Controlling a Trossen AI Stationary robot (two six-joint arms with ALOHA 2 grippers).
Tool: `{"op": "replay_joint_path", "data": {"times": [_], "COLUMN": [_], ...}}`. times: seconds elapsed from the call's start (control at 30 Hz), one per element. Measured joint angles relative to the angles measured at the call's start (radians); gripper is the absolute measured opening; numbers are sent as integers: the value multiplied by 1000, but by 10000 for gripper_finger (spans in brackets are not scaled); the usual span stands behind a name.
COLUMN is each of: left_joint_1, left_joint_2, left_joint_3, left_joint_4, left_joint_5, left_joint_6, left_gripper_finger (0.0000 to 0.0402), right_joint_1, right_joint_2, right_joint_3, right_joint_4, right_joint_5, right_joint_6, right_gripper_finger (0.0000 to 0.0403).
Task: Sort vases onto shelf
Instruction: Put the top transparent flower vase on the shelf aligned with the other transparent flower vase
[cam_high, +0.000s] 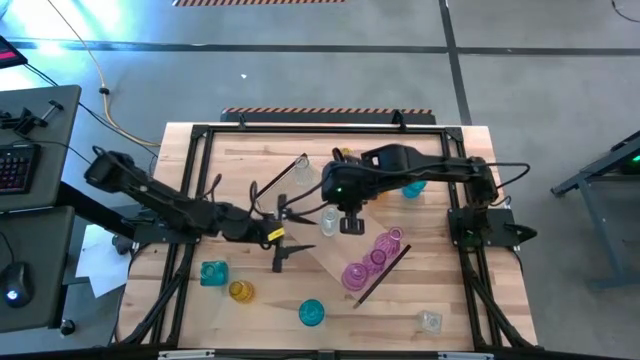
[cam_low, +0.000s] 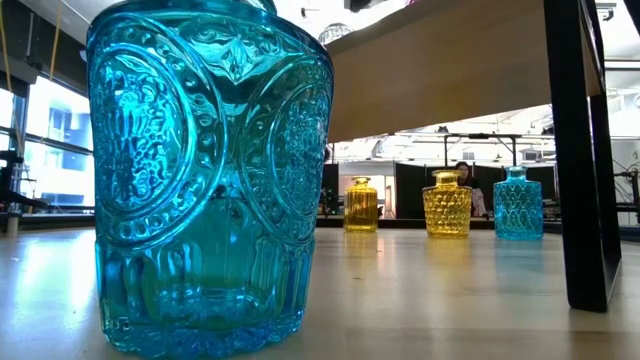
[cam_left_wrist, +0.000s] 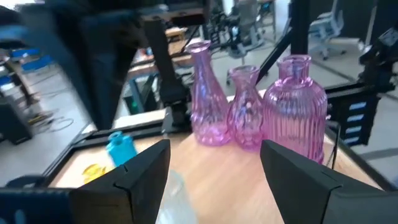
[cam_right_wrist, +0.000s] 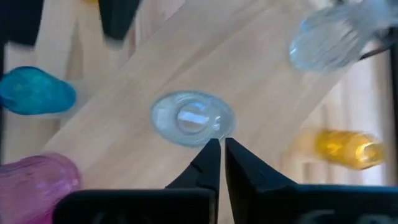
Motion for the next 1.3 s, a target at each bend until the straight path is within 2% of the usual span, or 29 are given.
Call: {"op": "replay_joint_path", "data": {"times": [0.2,0.5,0.8,0.93,1.3], "left_joint_1": [-44,-70,-70,-70,-70], "left_joint_2": [-75,-82,-81,-81,-81], "left_joint_3": [0,0,0,0,0], "left_joint_4": [-118,-121,-121,-121,-120], "left_joint_5": [-56,-67,-69,-69,-69], "left_joint_6": [-38,-21,-9,-8,-9], "left_gripper_finger": [241,241,241,241,241], "right_joint_1": [-25,-77,-104,-104,-112], "right_joint_2": [0,0,0,0,5], "right_joint_3": [-35,-106,-169,-201,-216], "right_joint_4": [-29,32,-2,45,157], "right_joint_5": [-89,-161,-192,-243,-283], "right_joint_6": [99,119,140,140,110], "right_gripper_finger": [1,0,0,0,0]}}
